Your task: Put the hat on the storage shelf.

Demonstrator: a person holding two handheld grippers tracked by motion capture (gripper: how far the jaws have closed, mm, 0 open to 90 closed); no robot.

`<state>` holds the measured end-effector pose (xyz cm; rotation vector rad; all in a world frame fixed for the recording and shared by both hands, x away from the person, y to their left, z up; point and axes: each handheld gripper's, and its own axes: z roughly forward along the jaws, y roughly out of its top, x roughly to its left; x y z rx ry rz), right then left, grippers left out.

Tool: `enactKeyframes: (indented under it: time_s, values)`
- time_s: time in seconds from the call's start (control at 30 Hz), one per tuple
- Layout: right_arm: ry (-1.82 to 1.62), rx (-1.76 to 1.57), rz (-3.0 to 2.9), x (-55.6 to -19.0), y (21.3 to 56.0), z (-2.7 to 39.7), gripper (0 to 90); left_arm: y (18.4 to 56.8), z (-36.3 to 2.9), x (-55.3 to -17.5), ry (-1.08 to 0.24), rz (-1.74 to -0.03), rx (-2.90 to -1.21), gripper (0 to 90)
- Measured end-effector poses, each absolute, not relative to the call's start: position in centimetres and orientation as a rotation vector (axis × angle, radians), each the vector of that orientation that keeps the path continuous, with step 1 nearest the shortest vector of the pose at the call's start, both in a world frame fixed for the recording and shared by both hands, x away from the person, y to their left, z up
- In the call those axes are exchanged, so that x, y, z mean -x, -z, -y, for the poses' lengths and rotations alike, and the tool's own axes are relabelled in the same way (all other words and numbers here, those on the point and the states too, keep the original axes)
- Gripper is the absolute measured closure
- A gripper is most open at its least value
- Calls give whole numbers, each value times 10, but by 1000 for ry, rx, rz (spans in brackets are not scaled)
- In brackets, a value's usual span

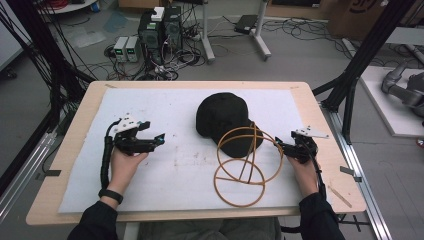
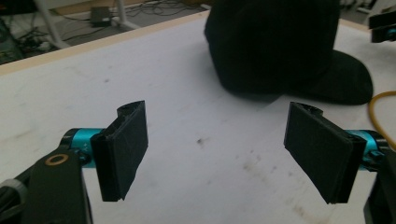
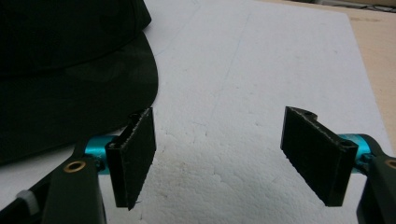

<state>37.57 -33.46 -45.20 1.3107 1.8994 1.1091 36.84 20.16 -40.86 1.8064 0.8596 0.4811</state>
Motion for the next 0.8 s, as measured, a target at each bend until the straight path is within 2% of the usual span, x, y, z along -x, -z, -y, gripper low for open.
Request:
enactKeyframes:
  time_s: [0.2, 0.53, 0.8]
  values:
    - [-1149, -1355, -1874, -377, 452, 340, 264, 411, -158, -386, -365, -784, -1810, 223]
    - [-1126, -1333, -1890, -376, 452, 337, 265, 413, -106, -402, -303, -775, -1836, 225]
    - [-1126, -1332, -1892, -376, 452, 337, 265, 414, -75, -410, -269, -738, -1838, 265]
